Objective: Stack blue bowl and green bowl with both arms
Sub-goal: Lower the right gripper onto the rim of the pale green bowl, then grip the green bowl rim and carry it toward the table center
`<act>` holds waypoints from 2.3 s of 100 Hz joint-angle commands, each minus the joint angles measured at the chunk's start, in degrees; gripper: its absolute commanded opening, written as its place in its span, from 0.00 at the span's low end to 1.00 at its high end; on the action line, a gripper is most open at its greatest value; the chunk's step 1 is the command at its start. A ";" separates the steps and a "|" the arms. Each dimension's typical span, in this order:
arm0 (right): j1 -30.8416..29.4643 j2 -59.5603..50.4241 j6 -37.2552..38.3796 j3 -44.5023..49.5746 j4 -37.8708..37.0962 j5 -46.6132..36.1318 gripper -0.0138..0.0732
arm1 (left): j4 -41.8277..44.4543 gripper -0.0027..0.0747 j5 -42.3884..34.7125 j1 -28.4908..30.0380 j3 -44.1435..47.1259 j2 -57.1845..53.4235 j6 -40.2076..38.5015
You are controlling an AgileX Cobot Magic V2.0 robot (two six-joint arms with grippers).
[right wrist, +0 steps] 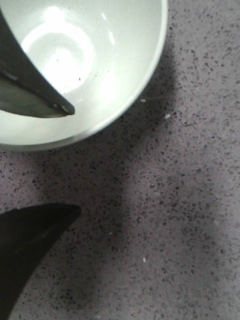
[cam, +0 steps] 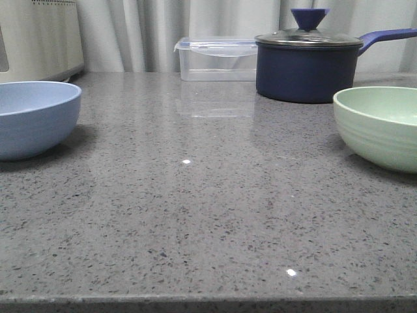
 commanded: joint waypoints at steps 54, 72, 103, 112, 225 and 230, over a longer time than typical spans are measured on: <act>0.09 0.14 -0.51 -2.20 0.50 -1.35 0.27 | -0.08 0.60 -4.29 -0.02 -1.97 0.48 0.00; 0.09 0.14 -0.51 -2.20 0.50 -1.15 0.16 | -0.08 0.60 -4.29 -0.02 -1.97 0.48 0.00; 0.94 -0.10 -0.90 -4.55 0.78 1.82 0.07 | -0.08 0.60 -4.29 -0.02 -1.97 0.48 0.00; 2.90 -0.17 -1.72 -6.87 1.54 3.12 0.07 | -0.08 0.60 -4.29 -0.02 -1.97 0.48 0.00; 26.11 14.31 -2.09 -18.92 7.88 -8.79 0.15 | -0.08 0.60 -4.29 -0.02 -1.97 0.48 0.00; 26.11 14.31 -2.09 -18.92 7.88 -8.79 0.22 | -0.08 0.60 -4.29 -0.02 -1.97 0.48 0.00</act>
